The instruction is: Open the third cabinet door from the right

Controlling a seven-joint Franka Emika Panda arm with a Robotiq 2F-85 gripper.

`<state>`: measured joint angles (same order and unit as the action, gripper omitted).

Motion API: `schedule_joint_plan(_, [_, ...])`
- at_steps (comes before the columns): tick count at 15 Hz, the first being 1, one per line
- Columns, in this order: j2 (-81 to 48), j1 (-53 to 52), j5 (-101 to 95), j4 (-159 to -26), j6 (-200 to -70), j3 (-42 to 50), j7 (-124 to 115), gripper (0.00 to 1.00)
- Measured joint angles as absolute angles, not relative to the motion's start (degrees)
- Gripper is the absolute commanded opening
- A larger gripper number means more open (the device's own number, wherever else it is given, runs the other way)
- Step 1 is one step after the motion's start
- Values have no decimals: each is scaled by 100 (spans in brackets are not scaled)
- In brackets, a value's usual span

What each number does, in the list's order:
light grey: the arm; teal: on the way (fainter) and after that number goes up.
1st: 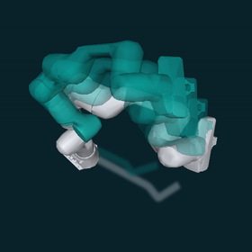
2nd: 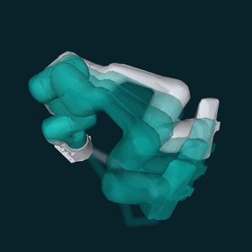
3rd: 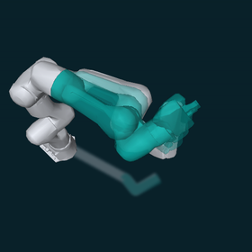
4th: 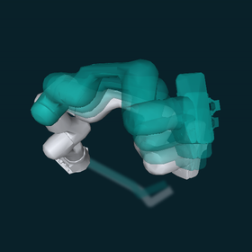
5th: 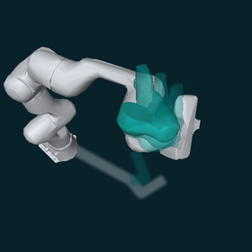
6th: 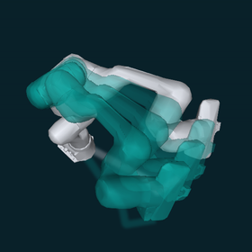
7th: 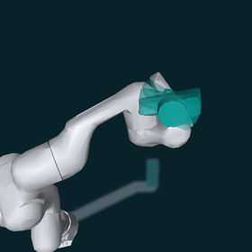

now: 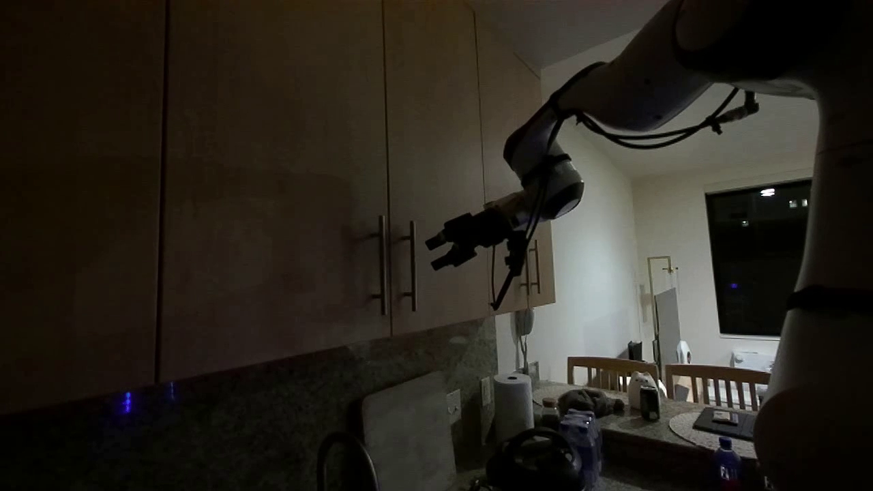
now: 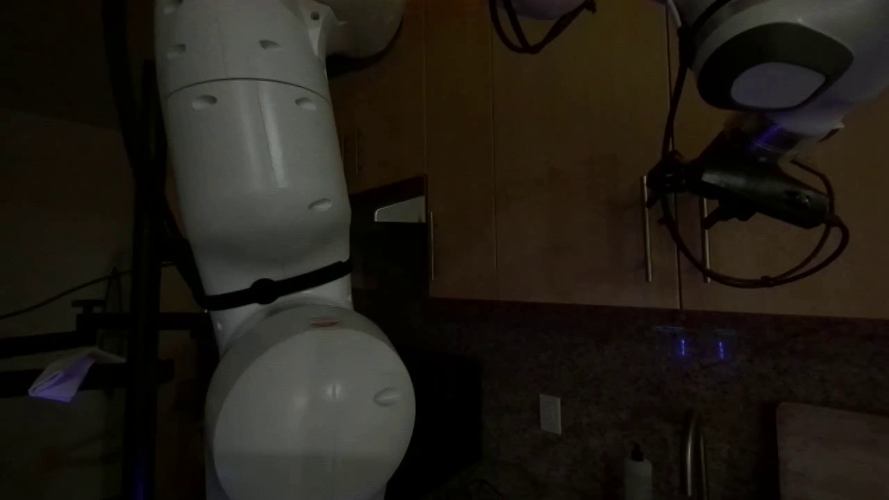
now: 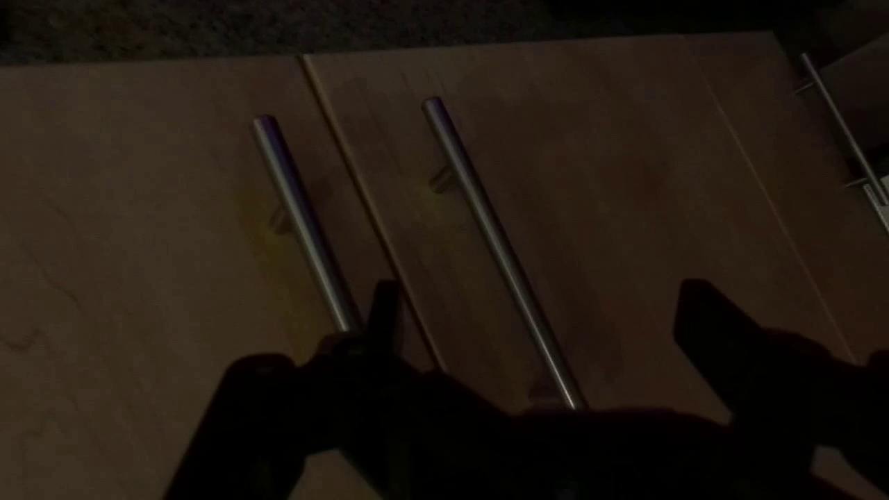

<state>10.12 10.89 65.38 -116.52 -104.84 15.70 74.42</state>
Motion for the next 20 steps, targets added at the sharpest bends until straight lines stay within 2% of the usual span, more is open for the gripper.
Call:
schedule_joint_plan(4, [956,1089,6531,-11646,-10538,1541,7442,100])
schedule_joint_plan(10, [635,1017,6531,-11511,-11295,1315,7732,100])
schedule_joint_plan(20, [297,1026,6537,-10898,-11125,1252,8120,100])
